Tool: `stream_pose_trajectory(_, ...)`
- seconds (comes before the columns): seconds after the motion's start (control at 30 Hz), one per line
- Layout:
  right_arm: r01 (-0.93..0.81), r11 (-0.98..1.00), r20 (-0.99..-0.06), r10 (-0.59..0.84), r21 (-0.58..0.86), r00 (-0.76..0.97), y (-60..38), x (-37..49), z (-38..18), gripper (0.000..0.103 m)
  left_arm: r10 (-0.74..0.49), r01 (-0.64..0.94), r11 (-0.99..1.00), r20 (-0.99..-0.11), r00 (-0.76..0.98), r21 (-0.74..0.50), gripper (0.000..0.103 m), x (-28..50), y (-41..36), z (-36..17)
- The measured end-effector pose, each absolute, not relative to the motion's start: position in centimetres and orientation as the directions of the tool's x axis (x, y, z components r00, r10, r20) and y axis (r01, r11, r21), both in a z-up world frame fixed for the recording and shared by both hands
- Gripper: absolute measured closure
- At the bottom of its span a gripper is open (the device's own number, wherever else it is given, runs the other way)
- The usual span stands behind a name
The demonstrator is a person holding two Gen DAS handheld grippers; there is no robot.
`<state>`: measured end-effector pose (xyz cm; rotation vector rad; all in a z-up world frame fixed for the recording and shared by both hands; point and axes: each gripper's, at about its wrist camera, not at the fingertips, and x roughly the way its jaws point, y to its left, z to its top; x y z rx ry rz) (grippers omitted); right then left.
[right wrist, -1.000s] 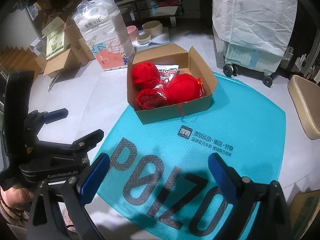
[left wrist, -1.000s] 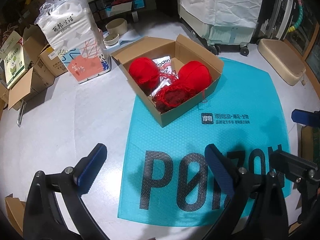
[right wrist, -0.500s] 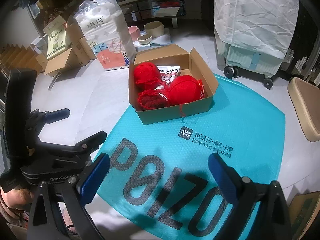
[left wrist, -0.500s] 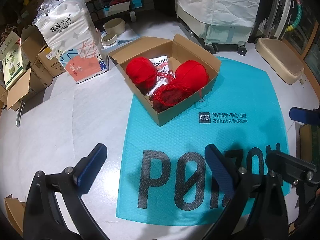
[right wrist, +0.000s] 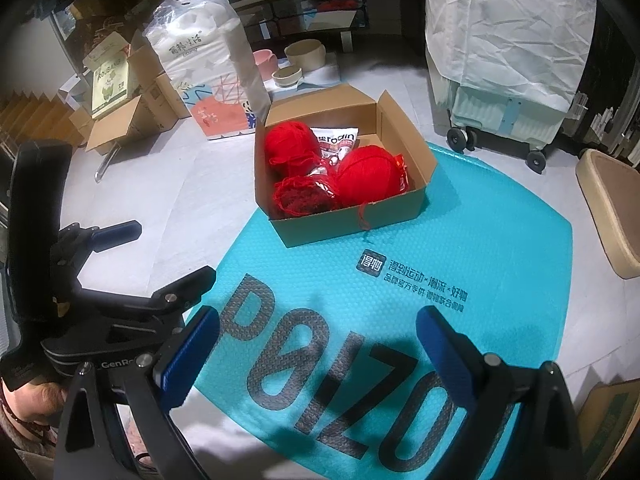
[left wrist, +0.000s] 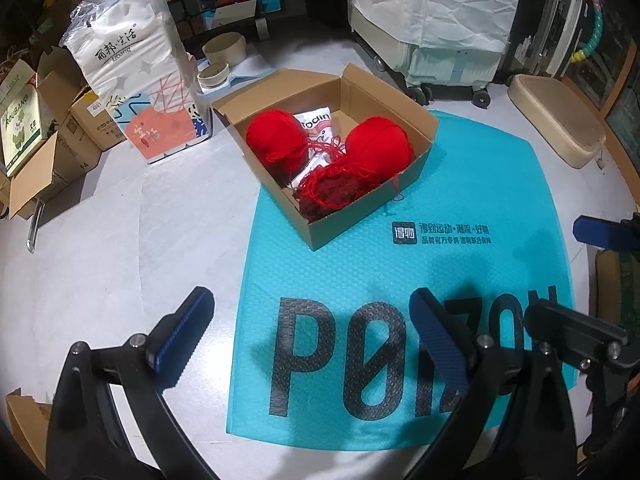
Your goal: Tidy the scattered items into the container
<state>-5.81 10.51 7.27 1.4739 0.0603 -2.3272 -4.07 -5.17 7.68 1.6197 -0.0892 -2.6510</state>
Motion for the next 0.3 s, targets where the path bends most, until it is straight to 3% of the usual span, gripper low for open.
stream_pose_trajectory(0.3, 0.342, -0.925, -0.878, -0.296, 0.165, -0.376, 10.46, -5.76, 7.39, 0.003, -0.057, 0.0, -0.998, -0.886, -0.461, 0.064, 0.004, -4.0, -4.99, 7.67)
